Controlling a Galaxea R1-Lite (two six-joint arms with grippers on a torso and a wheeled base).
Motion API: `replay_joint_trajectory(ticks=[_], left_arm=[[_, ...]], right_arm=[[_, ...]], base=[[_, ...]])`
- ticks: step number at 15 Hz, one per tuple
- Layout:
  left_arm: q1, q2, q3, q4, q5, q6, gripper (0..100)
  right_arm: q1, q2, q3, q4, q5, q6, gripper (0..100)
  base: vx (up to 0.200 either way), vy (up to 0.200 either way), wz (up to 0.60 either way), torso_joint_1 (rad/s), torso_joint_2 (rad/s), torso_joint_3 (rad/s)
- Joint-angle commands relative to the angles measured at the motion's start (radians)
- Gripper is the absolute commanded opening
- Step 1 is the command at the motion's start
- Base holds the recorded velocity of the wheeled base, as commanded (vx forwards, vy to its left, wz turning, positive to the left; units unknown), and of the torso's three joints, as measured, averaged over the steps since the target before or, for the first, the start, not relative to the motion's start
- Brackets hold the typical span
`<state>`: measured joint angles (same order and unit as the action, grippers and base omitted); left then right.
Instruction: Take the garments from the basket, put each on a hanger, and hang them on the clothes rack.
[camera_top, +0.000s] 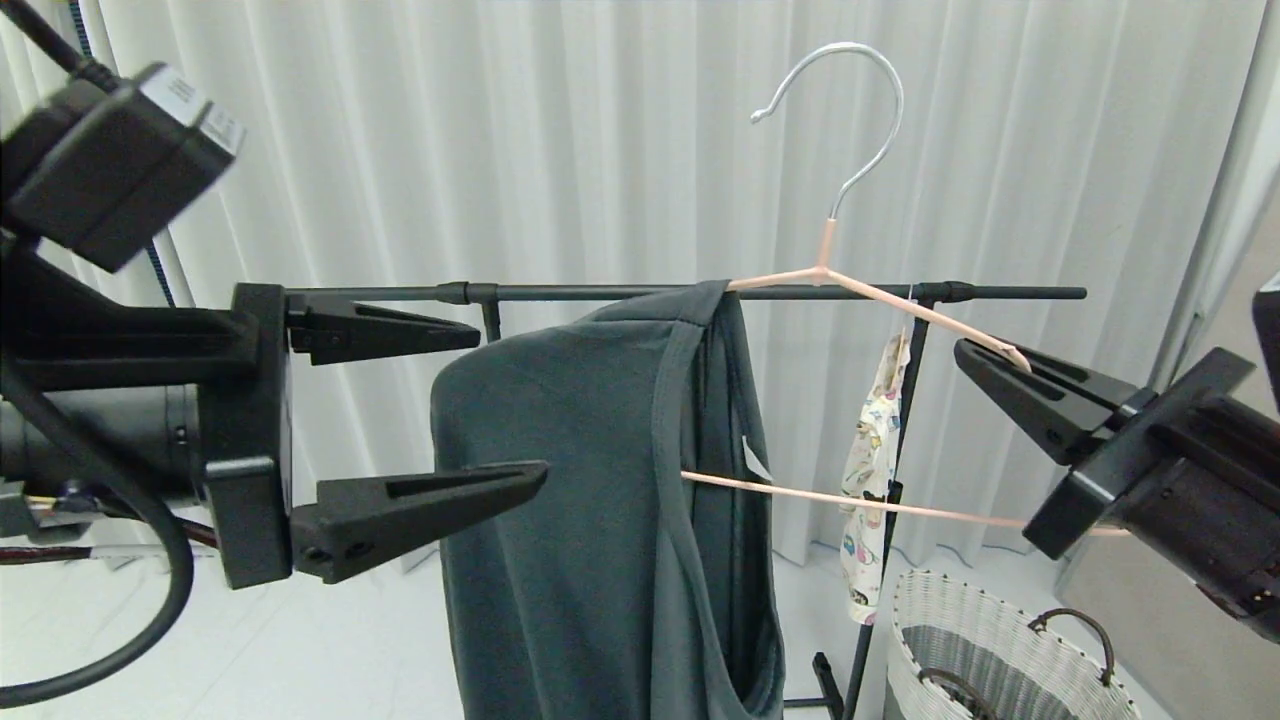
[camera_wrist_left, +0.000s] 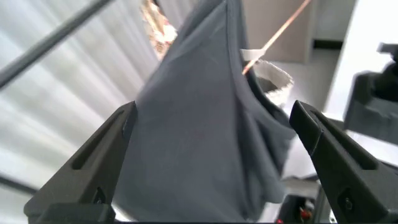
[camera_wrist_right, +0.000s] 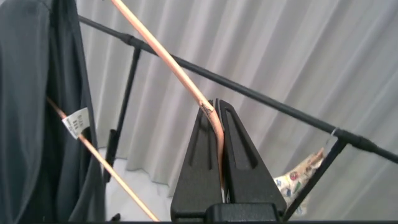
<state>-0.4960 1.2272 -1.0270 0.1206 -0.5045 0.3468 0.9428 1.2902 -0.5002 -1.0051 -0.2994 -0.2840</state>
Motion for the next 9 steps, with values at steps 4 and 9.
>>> replay_joint_trajectory(ticks=[4,9], left_arm=[[-0.016,0.060,-0.021,-0.003,-0.052,0.015,100],[-0.026,0.031,-0.011,-0.003,-0.054,0.014,100]], right_arm=[[0.059,-0.068,0.063,0.005,-0.012,-0.006,0],[0.062,-0.083,0.080,0.005,-0.014,-0.004,0]], base=[[0.000,0.000,0.00,0.000,0.00,0.000],[0.000,0.000,0.00,0.000,0.00,0.000]])
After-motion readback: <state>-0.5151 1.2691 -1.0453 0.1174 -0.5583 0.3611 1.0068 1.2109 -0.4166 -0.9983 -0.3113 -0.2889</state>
